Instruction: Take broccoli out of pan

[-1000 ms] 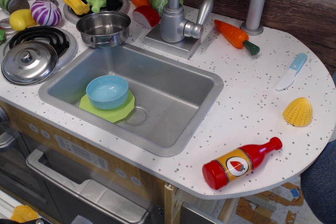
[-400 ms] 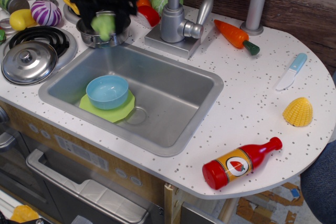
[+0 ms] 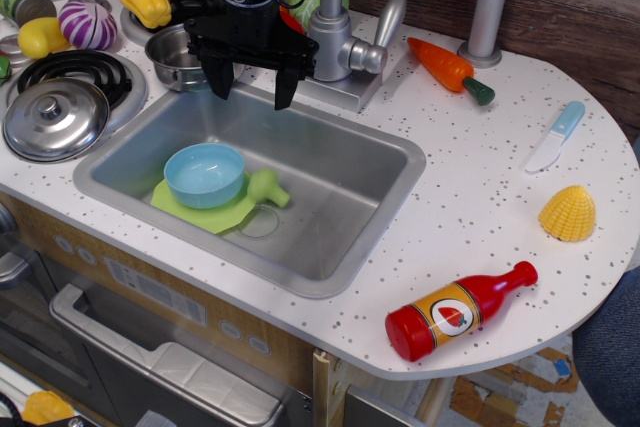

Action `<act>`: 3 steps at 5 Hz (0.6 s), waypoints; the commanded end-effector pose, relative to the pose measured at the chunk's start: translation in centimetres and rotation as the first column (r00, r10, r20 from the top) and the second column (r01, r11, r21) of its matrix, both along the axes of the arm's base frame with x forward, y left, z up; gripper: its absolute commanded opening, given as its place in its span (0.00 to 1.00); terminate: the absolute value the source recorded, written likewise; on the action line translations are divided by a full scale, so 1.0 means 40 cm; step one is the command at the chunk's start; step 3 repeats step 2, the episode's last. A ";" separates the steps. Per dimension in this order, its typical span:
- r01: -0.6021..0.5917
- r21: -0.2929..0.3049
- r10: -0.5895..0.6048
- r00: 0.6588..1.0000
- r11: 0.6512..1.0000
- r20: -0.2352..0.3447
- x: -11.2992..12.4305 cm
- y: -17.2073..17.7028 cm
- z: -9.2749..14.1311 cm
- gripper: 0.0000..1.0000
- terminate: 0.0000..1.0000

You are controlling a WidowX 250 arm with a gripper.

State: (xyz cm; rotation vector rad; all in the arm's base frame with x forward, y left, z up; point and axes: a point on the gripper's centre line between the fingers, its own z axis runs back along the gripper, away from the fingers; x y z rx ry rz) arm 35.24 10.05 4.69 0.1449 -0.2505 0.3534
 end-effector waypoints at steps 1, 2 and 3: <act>-0.024 0.013 0.023 0.996 1.000 0.087 0.014 0.013 0.074 1.00 0.00; -0.024 0.013 0.023 0.996 1.000 0.087 0.014 0.013 0.074 1.00 1.00; -0.024 0.013 0.023 0.996 1.000 0.087 0.014 0.013 0.074 1.00 1.00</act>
